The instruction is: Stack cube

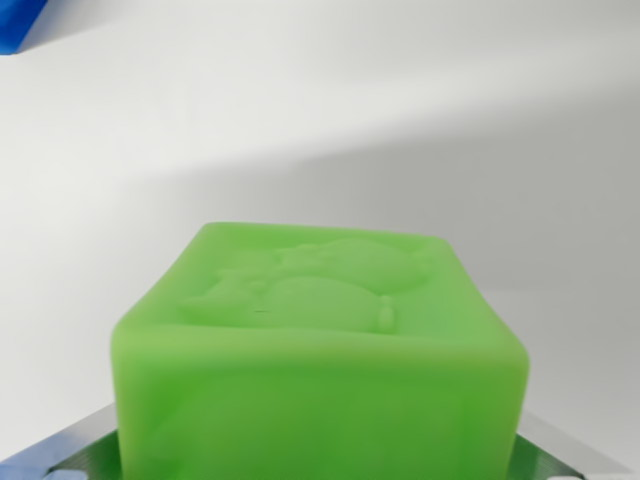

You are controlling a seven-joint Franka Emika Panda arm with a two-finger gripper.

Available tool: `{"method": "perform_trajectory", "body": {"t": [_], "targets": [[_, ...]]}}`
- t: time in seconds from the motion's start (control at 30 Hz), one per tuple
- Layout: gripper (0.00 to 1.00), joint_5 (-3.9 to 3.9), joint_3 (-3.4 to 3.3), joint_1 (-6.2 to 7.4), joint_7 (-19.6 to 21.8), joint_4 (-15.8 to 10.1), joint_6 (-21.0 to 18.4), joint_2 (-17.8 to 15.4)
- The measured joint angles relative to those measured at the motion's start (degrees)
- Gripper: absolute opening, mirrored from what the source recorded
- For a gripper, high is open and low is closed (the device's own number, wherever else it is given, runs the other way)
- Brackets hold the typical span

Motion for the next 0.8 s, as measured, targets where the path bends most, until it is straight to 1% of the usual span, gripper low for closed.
{"method": "perform_trajectory", "body": {"t": [0.07, 0.23, 0.27, 0.4, 0.43, 0.57, 0.8], "targets": [[0.00, -0.50, -0.29, 0.19, 0.4, -0.1, -0.6, -0.8], [0.00, -2.49, -1.15, 0.64, 1.8, -0.4, -3.1, -3.6], [0.00, -2.68, -1.20, 0.66, 1.9, -0.4, -3.3, -3.9], [0.00, -4.26, -1.58, 0.72, 3.1, -0.5, -5.4, -6.3], [0.00, -4.49, -1.62, 0.72, 3.2, -0.5, -5.8, -6.8], [0.00, -4.72, -1.51, 0.85, 2.6, -0.3, -6.4, -7.2], [0.00, -4.81, -0.80, 1.26, 0.5, 0.6, -6.9, -6.7]]}}
